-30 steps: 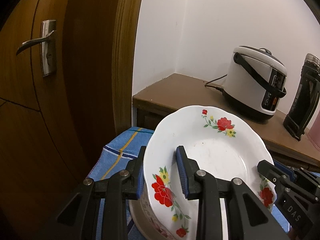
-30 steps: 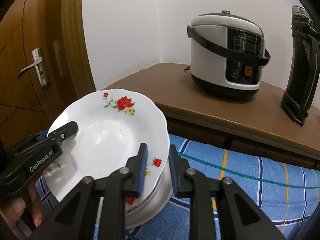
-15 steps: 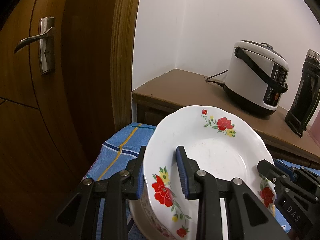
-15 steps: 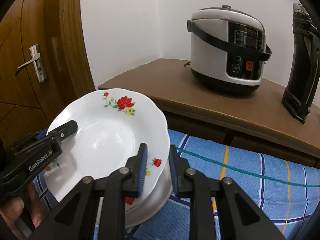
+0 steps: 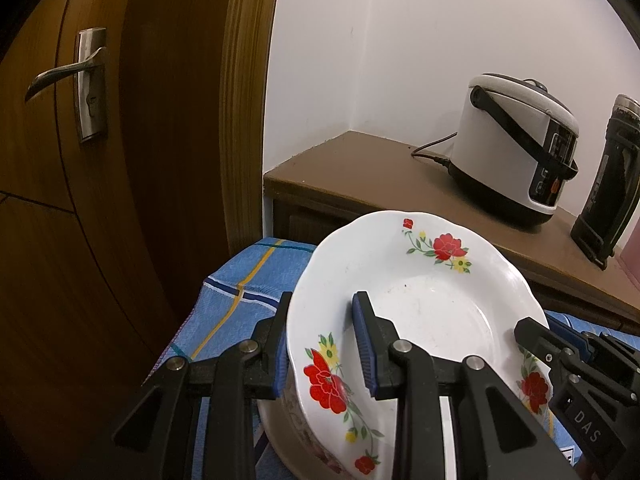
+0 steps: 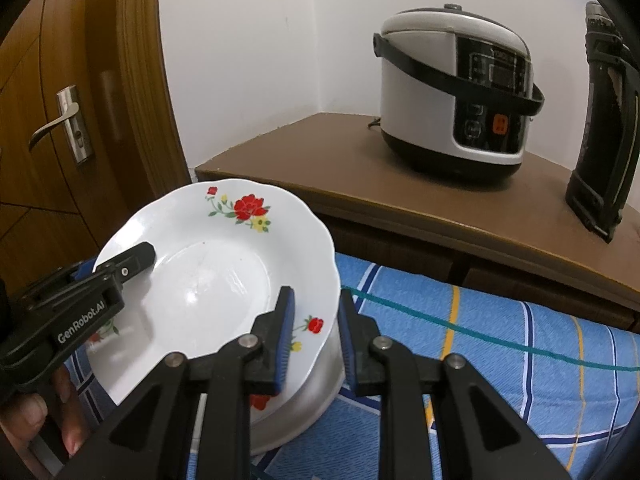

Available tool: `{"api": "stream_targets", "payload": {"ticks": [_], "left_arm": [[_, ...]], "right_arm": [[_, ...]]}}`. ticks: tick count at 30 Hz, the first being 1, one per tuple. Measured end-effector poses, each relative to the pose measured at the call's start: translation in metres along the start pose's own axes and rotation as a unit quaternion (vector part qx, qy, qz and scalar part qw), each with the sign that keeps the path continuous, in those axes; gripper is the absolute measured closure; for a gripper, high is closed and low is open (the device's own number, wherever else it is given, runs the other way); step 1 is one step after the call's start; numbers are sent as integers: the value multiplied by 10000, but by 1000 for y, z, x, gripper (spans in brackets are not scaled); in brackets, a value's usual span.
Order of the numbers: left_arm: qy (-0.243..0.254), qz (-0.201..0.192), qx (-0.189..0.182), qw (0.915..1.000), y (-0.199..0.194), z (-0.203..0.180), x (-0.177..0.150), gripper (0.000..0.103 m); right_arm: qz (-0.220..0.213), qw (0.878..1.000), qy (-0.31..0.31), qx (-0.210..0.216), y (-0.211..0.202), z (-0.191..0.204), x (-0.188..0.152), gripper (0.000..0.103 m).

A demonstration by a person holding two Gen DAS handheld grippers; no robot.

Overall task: Organize plates and bowls
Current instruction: 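Lower the red-rose plate onto the pink-floral bowl with the left tool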

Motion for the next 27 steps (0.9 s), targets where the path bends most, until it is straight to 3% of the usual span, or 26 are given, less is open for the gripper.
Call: {"api": "stream_targets", "payload": {"ticks": [27], "left_arm": [[-64,289,131,9995,12,9,-9,72]], "right_arm": [[140,9999,-8,94,11,3,0,81]]}}
Point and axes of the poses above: each gripper's, at about its wrist camera, not at the fingertips, and y roughly the way its jaws point, z to its left, x to its top, the point moved 10 cm from there along y, roughly the way its jaws point, and after that the axes turned 10 degrees about -x, right-handed, at the moved point
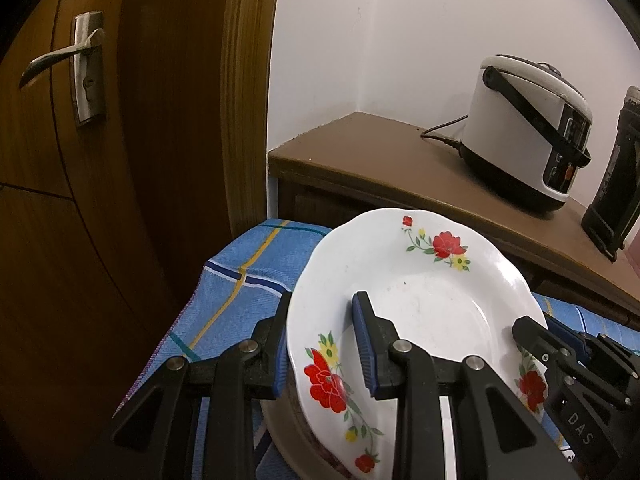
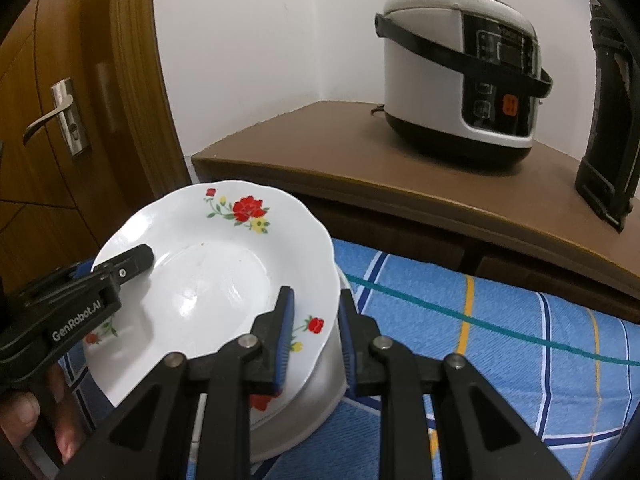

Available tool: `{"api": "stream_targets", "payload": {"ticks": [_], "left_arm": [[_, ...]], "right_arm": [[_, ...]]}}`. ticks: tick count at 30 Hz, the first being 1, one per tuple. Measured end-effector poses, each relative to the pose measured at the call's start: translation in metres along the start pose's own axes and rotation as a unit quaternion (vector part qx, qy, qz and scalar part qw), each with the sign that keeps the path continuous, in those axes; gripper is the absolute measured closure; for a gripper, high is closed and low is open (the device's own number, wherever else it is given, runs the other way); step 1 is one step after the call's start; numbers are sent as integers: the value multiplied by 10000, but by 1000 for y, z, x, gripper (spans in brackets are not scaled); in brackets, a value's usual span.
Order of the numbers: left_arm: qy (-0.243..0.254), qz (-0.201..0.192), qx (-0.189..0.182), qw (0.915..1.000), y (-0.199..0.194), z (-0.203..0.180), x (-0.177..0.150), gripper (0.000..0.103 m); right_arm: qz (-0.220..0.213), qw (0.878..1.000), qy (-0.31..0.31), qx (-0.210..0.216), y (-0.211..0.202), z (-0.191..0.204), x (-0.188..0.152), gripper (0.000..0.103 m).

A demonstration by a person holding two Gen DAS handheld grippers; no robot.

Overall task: Organize plates and bowls
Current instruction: 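Lower the red-rose plate onto the pink-floral bowl with the left tool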

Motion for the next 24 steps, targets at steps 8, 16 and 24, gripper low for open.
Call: {"api": "stream_targets", "payload": {"ticks": [8,16,24], "left_arm": [[220,-38,125,9997,-2,-4,-2,72],[230,16,147,9996,-3,-2,-4,72],[336,50,127,9993,-2,-7,-5,72]], "right_arm": [[72,10000,-19,-28,3,-2,0,79],[132,9999,-106,-26,4,1,-4,78],[122,9999,-43,-56,5,-3,-4,78]]}}
Point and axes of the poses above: each gripper's, at about its wrist camera, not at the fingertips, and y roughly the way its jaws point, z to its left, x to its top, the point moved 10 cm from there along y, roughly the way its jaws point, and after that the axes turned 10 degrees about -x, right-handed, at the moved point
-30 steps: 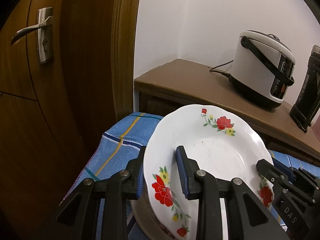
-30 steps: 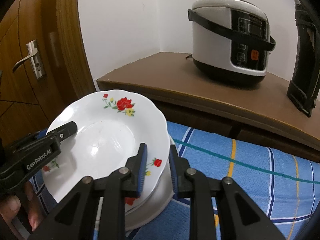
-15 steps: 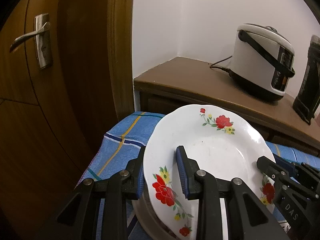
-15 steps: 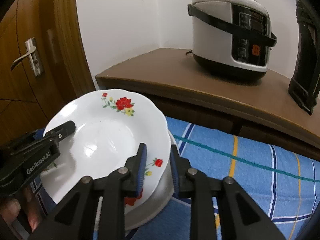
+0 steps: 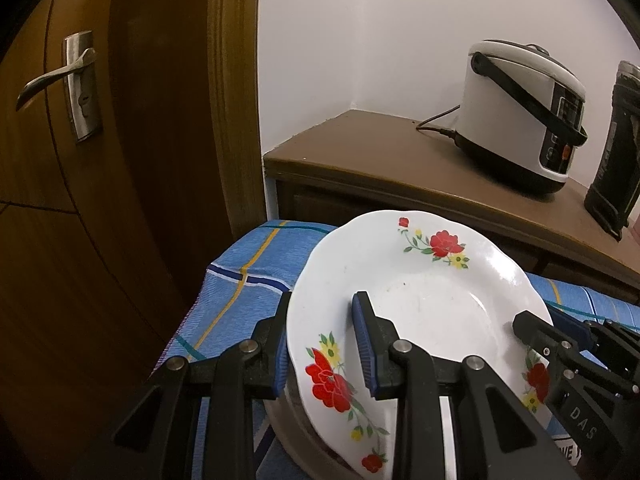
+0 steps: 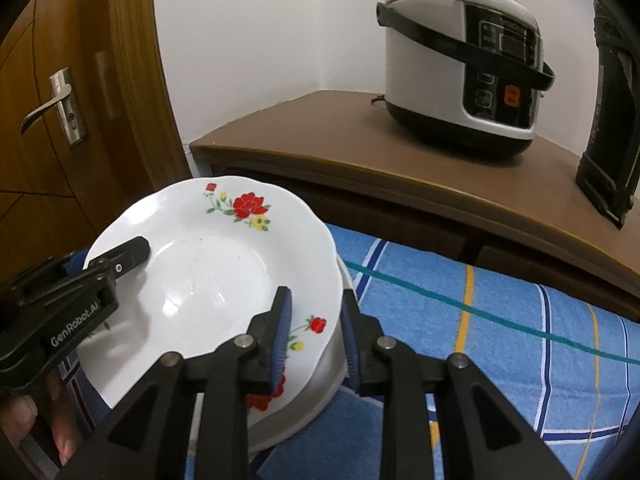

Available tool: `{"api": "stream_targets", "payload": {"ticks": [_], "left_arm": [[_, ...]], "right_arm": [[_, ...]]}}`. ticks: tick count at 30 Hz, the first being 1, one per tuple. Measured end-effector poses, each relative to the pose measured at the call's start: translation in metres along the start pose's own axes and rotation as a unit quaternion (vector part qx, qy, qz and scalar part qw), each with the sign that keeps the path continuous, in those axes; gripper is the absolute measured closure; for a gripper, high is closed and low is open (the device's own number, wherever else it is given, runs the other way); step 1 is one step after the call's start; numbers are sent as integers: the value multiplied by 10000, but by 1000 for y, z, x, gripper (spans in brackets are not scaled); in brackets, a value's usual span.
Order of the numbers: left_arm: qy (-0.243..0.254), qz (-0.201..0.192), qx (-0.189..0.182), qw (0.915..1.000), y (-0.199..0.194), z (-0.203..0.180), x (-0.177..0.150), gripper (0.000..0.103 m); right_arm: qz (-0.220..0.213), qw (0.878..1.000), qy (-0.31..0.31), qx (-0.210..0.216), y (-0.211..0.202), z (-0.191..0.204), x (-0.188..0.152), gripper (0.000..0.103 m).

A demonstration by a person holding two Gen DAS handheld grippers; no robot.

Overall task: Organize plates and bowls
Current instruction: 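Lower the red-rose plate onto the pink-floral bowl with the left tool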

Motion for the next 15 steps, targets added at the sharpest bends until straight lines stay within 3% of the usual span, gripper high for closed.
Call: {"api": "stream_targets", "payload": {"ticks": [15], "left_arm": [[4,155,-119,9998,3,-3,-5,72]], "right_arm": [[-35,10000,11,-47,-1,-1,0,78]]}}
Point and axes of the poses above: each gripper's, at about its wrist camera, not at the fingertips, and y roughly the way its jaws point, z to its left, x to its top, the point moved 10 cm from there along y, roughly the way its jaws point, and after that the axes turned 10 degrees about -x, right-handed, at the moved point
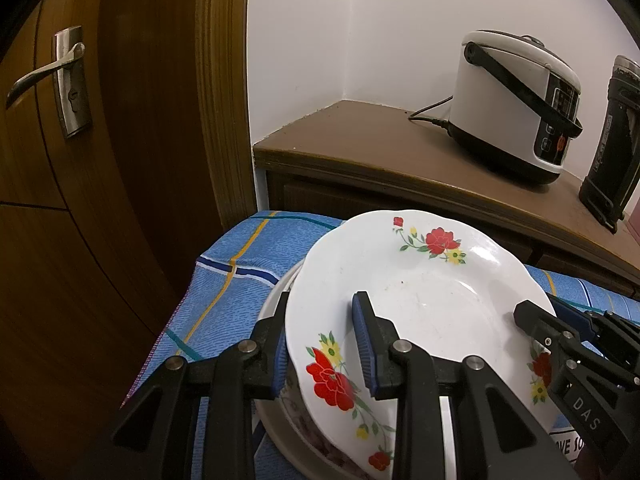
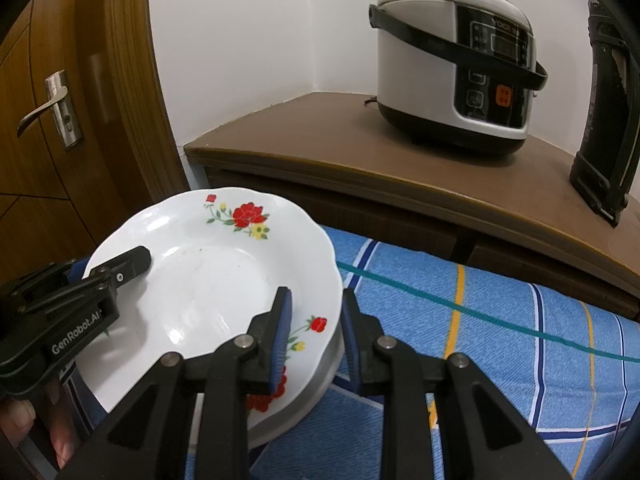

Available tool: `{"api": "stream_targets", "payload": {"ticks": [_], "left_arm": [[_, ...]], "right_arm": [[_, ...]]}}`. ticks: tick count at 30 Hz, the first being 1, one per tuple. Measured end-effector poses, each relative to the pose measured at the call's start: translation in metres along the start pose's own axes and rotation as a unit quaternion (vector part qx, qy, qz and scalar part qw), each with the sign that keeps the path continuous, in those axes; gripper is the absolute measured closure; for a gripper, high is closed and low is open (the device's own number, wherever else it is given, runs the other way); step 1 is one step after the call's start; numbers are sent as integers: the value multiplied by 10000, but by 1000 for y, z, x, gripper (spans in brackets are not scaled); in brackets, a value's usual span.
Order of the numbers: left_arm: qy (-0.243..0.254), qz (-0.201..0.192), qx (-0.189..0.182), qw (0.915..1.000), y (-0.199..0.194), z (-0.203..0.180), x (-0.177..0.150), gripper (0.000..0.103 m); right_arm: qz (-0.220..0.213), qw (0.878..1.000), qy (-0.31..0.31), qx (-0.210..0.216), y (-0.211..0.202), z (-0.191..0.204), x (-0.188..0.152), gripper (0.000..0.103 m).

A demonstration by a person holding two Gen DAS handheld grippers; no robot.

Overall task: Organize plates and bowls
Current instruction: 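Lower the red-rose plate onto the pink-floral bowl with the left tool, then open the left tool and pull it away from the red-rose plate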

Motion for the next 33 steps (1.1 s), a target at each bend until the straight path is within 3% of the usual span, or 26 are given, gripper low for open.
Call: {"api": "stream_targets", "payload": {"ticks": [23,33], "left_arm": [[261,61,50,9996,2,-9,-3,49],[242,66,32,9997,1,-9,-3,49]], "right_arm": [[-47,10000,-51,14,0,1,0,77],[-49,10000,-36,40,1,1,-2,77]]}}
Point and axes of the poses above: each gripper's, at about its wrist camera, not at the fingertips, and y roughly the way its jaws point, z to its left, x to its top, the point moved 10 cm from there along y, roughly the way its jaws point, and after that the axes turned 10 degrees about -x, right-handed, at the moved point
